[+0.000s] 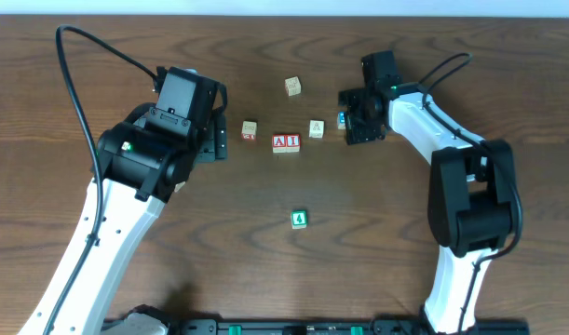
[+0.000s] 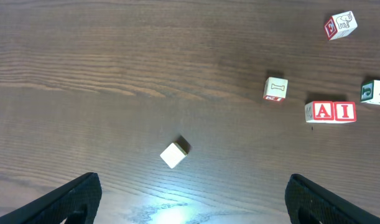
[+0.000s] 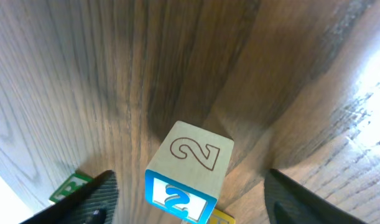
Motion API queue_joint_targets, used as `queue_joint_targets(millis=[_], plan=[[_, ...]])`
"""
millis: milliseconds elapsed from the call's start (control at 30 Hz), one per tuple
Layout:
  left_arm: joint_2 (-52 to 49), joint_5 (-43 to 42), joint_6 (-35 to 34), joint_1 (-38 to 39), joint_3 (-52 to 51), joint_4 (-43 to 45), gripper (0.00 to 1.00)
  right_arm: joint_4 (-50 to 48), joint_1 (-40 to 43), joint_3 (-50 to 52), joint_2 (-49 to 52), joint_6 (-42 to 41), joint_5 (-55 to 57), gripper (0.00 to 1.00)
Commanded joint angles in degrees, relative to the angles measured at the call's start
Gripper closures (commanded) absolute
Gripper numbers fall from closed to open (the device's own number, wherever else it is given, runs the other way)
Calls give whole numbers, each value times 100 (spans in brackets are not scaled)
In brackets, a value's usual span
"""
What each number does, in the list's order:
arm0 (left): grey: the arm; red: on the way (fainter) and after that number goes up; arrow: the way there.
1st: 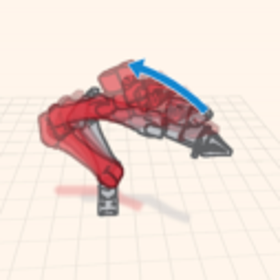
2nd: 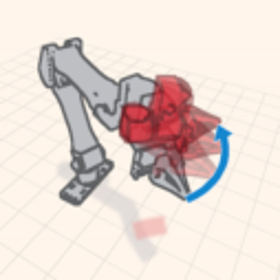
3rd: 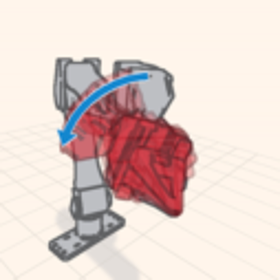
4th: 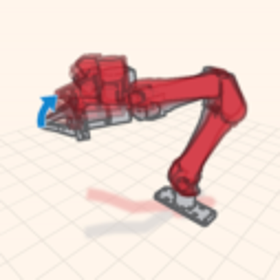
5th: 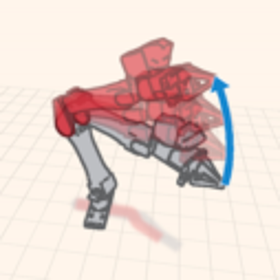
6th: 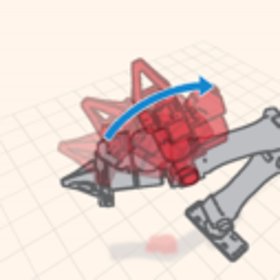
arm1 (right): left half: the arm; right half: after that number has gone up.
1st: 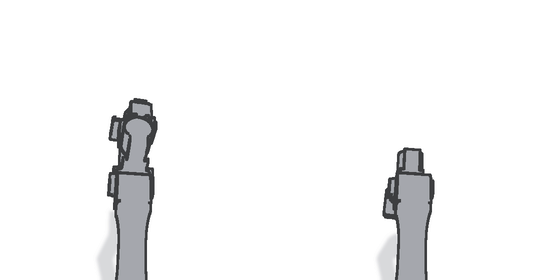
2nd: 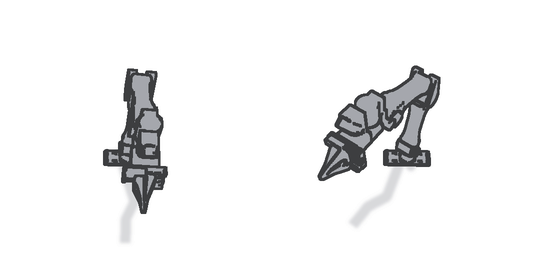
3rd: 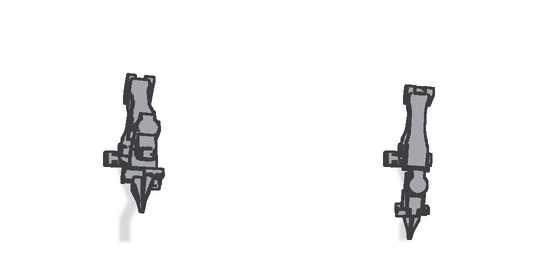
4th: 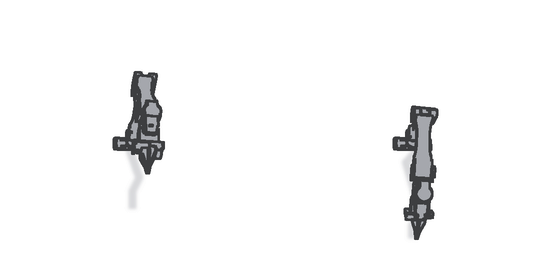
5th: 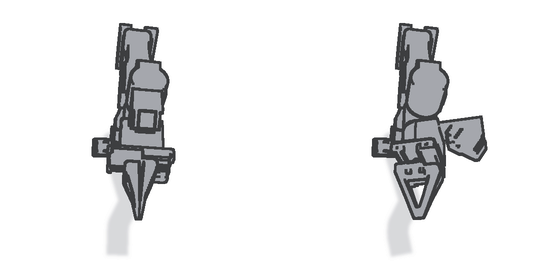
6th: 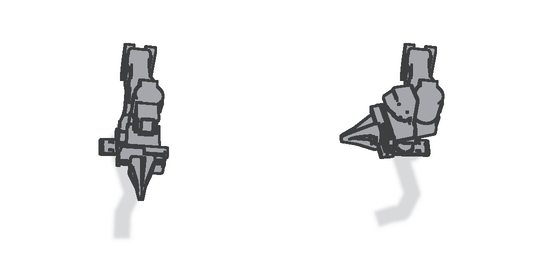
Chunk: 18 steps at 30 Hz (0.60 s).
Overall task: Spell out Ai2
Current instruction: 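Lower the right gripper and close it on the blue '2' block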
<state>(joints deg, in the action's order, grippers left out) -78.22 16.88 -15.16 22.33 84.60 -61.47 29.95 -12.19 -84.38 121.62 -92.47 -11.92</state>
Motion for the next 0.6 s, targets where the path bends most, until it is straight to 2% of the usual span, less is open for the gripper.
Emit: queue_joint_targets(millis=[0, 233, 567], plan=[[55, 0, -28, -17, 33, -2, 5, -4, -57, -111, 37, -24, 149, 33], [55, 0, -28, -17, 33, -2, 4, -26, -61, -111, 37, 39, 197, 48], [55, 0, -28, -17, 33, -2, 5, -20, -66, -111, 37, 83, 227, 61]])
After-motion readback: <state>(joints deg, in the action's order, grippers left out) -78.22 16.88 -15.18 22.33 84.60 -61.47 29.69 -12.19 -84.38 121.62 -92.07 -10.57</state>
